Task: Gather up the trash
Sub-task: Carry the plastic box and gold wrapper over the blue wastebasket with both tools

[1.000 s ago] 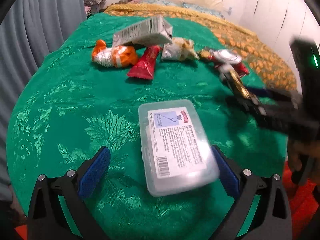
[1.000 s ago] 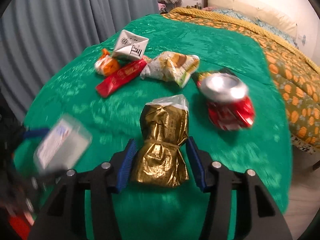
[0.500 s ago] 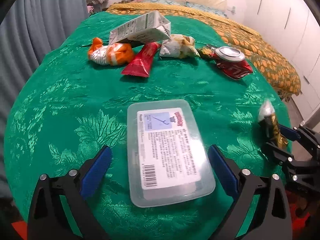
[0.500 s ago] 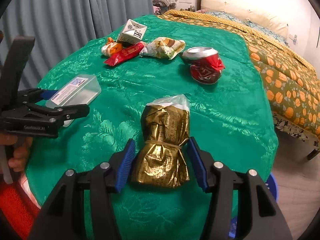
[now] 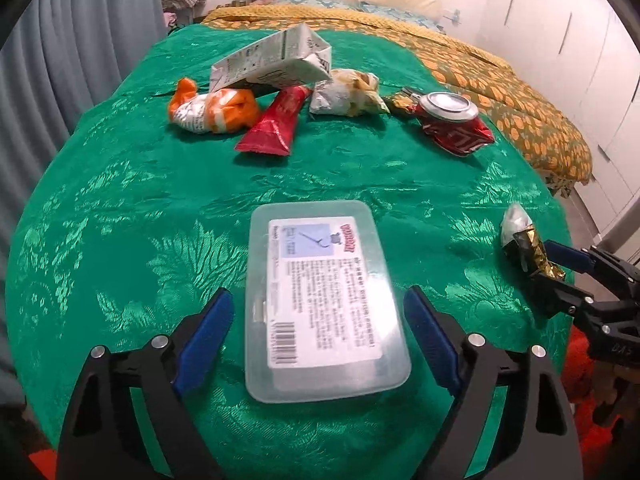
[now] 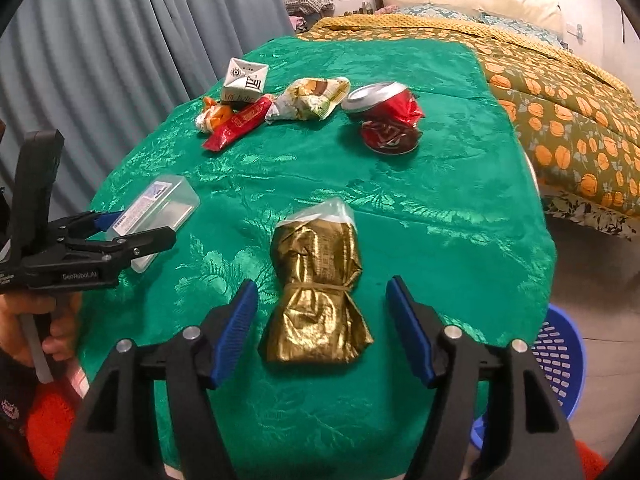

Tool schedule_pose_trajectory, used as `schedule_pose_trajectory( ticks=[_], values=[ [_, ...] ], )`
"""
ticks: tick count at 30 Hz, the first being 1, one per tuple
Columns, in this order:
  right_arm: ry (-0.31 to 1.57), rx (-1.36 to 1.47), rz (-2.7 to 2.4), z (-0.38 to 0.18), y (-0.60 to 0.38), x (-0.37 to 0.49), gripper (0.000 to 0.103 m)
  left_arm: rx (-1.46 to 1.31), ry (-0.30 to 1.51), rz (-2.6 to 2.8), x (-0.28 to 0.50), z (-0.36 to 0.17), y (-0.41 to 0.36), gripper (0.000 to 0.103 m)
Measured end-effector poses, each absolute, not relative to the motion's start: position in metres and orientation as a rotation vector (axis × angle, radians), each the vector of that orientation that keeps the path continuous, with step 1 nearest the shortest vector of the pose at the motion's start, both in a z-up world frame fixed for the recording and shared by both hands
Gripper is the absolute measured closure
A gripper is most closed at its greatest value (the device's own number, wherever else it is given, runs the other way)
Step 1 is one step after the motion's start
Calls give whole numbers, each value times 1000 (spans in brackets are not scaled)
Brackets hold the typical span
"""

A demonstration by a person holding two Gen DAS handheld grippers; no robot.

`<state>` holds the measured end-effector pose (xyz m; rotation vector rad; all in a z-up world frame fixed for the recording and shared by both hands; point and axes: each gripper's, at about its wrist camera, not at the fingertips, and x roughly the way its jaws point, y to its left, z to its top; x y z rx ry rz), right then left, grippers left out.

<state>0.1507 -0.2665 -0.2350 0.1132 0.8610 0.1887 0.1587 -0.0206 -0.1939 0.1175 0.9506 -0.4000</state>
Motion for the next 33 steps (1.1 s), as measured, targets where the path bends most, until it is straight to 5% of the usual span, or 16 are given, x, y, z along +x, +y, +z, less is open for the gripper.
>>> schedule_pose_trajectory(
  ticks=[2, 4, 7, 11, 33],
  values=[
    [872, 95, 186, -237, -263, 153, 39, 117, 945, -394, 159, -193, -20, 17],
    [880, 86, 187, -238, -262, 154, 55, 105, 942, -390, 160, -193, -16, 18],
    [881, 105, 196, -237, -264, 153, 58, 100, 941, -388, 161, -192, -14, 26],
    [872, 111, 197, -234, -266, 149, 58, 92, 939, -407, 160, -191, -14, 39],
    [806, 155, 211, -220, -275, 137, 58, 94, 875, -473, 145, -180, -28, 40]
  ],
)
